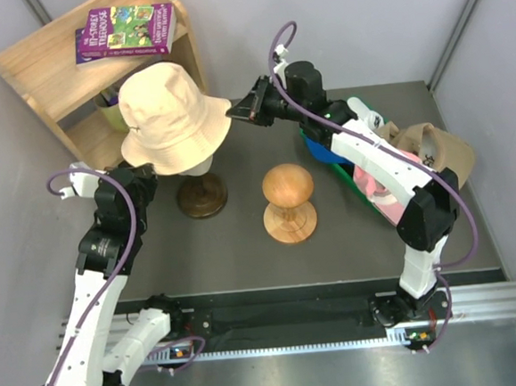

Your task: Stack the hats

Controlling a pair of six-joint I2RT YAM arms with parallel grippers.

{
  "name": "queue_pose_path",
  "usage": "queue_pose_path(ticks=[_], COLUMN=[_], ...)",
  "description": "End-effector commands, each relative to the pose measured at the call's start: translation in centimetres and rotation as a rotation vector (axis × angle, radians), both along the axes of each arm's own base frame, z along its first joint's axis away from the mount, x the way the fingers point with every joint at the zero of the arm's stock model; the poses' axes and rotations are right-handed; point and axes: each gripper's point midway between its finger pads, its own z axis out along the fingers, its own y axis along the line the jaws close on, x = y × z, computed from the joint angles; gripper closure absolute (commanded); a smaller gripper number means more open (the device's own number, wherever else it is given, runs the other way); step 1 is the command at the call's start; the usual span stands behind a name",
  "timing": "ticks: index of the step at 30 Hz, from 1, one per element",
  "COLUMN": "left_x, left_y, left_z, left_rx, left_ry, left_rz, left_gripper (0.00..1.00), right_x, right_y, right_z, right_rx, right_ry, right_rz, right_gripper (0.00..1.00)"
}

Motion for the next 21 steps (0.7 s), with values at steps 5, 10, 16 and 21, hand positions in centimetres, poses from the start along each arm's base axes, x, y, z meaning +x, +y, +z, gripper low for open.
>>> queue_pose_path(ticks=[5, 10, 16, 21], left_x=[-1.1, -0.8, -1.2, -2.3], left_y=[0.5, 0.1, -0.1, 0.1], left_z=[-3.6, -3.5, -3.1, -2.6], left_rx=[0.018, 0.058, 0.093, 0.199], left_ry=[0.102, 0.116, 0.087, 0.080], left_rz=[0.011, -0.028, -0.063, -0.111], left_gripper=[1.00, 1.00, 0.70, 0.16], right_x=[-0.3, -0.4, -0.5, -1.3], right_y=[-1.2, -1.1, -1.7, -2.9], right_z=[0.1, 0.5, -0.1, 2.4], right_rx=[-0.045, -0.083, -0.131, -0.175], right_ry=[-0.047, -0.093, -0.137, -0.321], right_rz=[-0.043, -0.050, -0.052, -0.055], right_gripper=[1.00, 1.00, 0.73, 0.38])
